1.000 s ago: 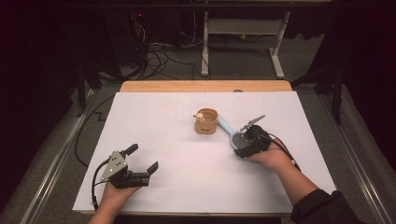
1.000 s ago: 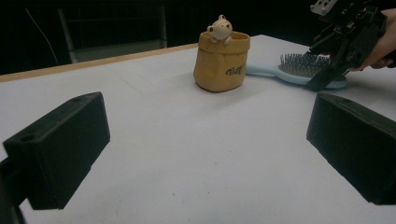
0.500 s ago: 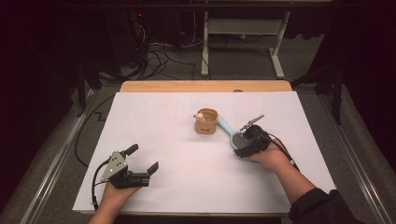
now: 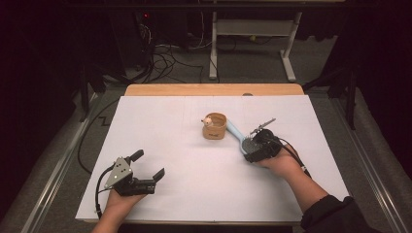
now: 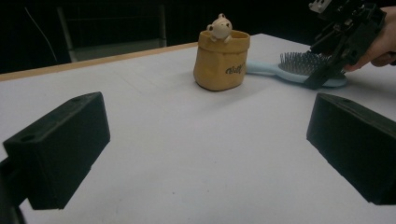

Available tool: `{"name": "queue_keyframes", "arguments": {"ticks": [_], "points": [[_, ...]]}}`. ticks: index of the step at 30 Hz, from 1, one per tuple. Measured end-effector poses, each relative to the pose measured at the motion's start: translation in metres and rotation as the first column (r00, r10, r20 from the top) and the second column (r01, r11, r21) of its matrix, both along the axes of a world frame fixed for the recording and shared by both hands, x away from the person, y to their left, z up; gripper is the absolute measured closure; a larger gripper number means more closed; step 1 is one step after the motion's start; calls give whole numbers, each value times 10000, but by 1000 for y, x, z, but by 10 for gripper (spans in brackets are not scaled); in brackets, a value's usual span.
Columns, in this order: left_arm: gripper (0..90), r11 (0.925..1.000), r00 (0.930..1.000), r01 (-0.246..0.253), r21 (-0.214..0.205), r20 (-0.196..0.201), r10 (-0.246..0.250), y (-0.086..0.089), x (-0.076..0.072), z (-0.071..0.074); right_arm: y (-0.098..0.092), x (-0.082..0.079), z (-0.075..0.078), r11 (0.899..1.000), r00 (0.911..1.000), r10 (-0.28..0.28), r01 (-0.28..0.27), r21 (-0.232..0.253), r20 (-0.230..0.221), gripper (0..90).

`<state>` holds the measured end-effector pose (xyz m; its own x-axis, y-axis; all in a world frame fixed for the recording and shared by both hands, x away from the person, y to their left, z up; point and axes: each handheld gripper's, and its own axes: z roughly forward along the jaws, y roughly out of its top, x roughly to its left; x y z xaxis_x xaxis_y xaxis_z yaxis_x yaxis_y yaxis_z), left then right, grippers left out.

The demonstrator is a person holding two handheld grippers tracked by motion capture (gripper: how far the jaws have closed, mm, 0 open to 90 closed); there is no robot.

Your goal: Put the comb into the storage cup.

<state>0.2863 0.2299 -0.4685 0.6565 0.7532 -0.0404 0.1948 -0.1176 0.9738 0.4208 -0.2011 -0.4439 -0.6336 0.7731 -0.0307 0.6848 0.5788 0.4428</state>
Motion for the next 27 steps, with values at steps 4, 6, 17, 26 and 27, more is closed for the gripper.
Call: {"name": "queue_keyframes", "arguments": {"ticks": [4, 6, 17, 26, 27], "points": [[1, 10000, 10000, -6, -7, 2, 6, 0, 0, 0, -1, 0, 1, 10000, 10000, 21, -21, -43, 90, 206], [1, 10000, 10000, -3, -7, 1, 3, 0, 0, 0, -2, -1, 2, 10000, 9999, -17, 17, -55, 106, 206], [1, 10000, 10000, 10, -12, 18, -10, 0, 0, 0, -14, -5, 13, 9997, 9993, -206, 203, 103, 312, 206], [4, 10000, 10000, -15, 0, 26, 15, -1, 0, 0, -28, -18, 24, 9998, 9995, -164, 161, 98, 256, 206], [4, 10000, 10000, -23, 22, 41, 23, -1, 0, 0, -29, -20, 25, 9999, 9996, -113, 111, 119, 248, 206]]}}
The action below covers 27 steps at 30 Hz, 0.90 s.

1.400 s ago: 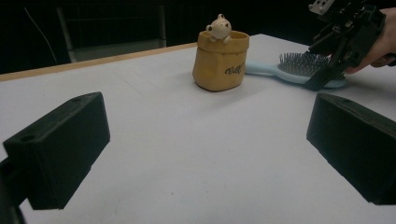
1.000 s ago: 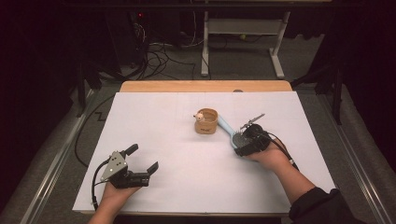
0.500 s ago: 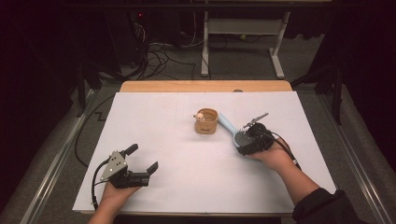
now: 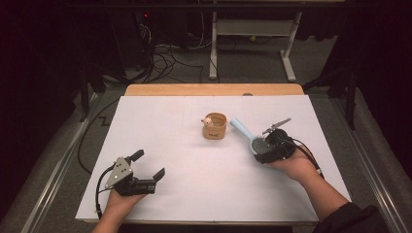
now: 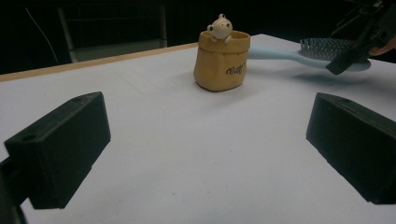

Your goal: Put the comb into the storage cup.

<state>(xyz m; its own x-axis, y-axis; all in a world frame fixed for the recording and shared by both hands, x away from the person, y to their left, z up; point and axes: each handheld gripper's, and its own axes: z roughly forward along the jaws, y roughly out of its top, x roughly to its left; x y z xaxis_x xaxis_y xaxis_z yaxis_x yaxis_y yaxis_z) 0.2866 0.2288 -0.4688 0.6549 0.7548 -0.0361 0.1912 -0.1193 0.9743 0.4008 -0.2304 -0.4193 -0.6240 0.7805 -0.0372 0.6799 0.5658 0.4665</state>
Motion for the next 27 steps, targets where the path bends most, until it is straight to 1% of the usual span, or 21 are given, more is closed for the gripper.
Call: {"name": "queue_keyframes", "arguments": {"ticks": [2, 4, 8, 10, 15, 19, 20, 23, 27], "points": [[4, 9999, 10000, 24, 123, 10, -24, 0, 0, 0, -2, -4, 2, 10000, 10000, -4, 4, -62, 48, 206], [4, 9999, 10000, 28, 126, 4, -28, -1, 0, 0, -5, -9, 4, 10000, 10000, 24, -24, -39, -33, 207], [4, 9996, 10000, 52, 267, 78, -54, -2, -1, 0, -9, -16, 6, 9999, 10000, 70, -71, -80, -54, 207], [4, 9996, 9999, 38, 273, 97, -41, -2, -1, 0, -12, -21, 7, 9999, 9999, 109, -109, -69, -121, 207], [4, 9997, 9999, 8, 250, 128, -11, -2, -1, 0, -15, -32, 9, 9997, 9997, 229, -229, -6, -85, 206], [5, 9996, 9999, 5, 268, 161, -10, -3, -2, 0, -16, -41, 12, 9995, 9993, 323, -323, -28, -172, 206], [5, 9996, 9998, 4, 290, 178, -9, -2, -2, 0, -16, -45, 14, 9988, 9988, 480, -480, -45, -103, 206], [5, 9996, 9998, -30, 290, 200, 24, -2, -2, 0, -16, -50, 15, 9983, 9983, 581, -581, -24, -106, 206], [5, 9995, 9998, -51, 300, 207, 45, -2, -2, 0, -15, -55, 18, 9971, 9971, 753, -754, -112, -85, 206]]}}
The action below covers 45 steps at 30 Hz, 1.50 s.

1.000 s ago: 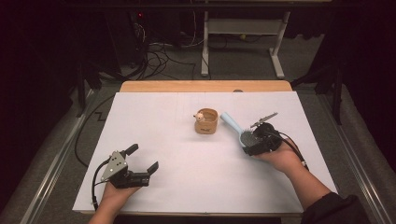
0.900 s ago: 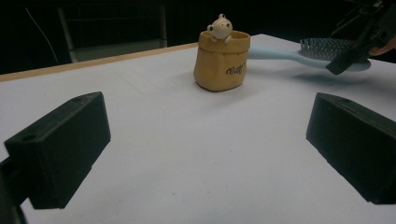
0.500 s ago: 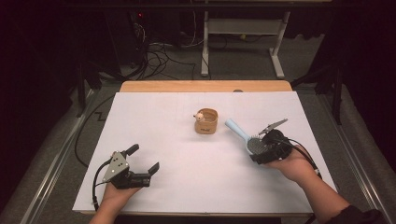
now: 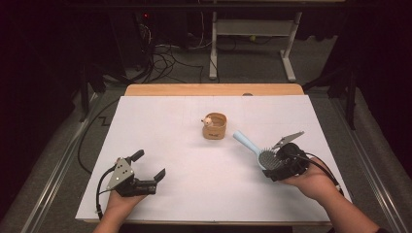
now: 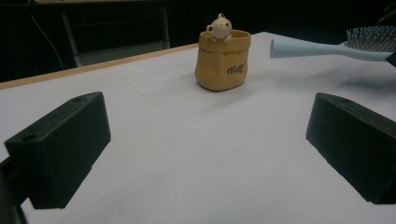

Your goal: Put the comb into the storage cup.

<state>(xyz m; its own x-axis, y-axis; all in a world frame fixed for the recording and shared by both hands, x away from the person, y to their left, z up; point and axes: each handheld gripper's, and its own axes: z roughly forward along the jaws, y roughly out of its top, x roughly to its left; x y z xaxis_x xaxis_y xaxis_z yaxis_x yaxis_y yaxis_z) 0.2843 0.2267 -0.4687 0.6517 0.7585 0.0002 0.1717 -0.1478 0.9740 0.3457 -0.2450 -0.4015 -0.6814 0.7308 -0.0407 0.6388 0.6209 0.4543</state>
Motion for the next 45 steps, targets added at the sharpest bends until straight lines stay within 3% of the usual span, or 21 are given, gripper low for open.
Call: {"name": "queue_keyframes", "arguments": {"ticks": [10, 26, 33, 39, 45], "points": [[7, 9990, 9999, -98, 436, 145, 92, -2, -1, 0, 4, -3, 1, 9999, 9999, 155, -155, 66, 37, 206], [7, 9986, 9994, -195, 490, 310, 180, -2, -1, 3, 29, -3, 0, 9962, 9963, 858, -857, 141, -74, 206], [7, 9933, 9973, -514, 1036, 578, 456, -6, -1, 17, 46, 0, -3, 9919, 9918, 1270, -1269, 73, -110, 207], [7, 9922, 9959, -854, 907, 386, 821, 0, 6, 20, 62, 1, 0, 9861, 9861, 1662, -1662, 32, -41, 207], [8, 9937, 9945, -919, 637, 562, 884, -4, 16, 31, 75, 1, 0, 9804, 9804, 1968, -1968, -35, -19, 207]]}}
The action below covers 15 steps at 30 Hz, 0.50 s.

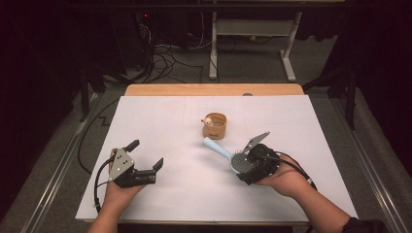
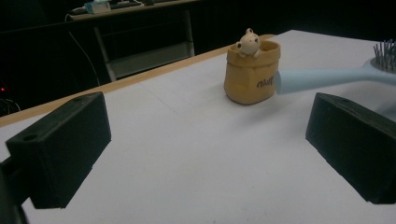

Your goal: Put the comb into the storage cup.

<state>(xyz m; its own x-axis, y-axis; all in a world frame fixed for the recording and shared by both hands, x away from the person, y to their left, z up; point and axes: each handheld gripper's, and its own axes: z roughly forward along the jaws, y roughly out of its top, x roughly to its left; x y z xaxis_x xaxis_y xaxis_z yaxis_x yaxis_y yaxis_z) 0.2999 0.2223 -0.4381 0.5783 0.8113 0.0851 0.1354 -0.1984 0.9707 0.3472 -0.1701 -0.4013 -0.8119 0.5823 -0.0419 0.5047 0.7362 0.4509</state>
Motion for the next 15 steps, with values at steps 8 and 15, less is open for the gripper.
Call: {"name": "queue_keyframes", "arguments": {"ticks": [8, 15], "points": [[16, 10000, 9996, -43, -82, 263, 45, -10, 19, 4, 12, 4, -2, 9999, 9999, 146, -146, 14, -76, 206], [2, 9994, 9994, 304, 190, 156, -307, -21, 20, -5, 22, 9, -1, 9995, 9994, 323, -323, 46, -108, 206]]}}
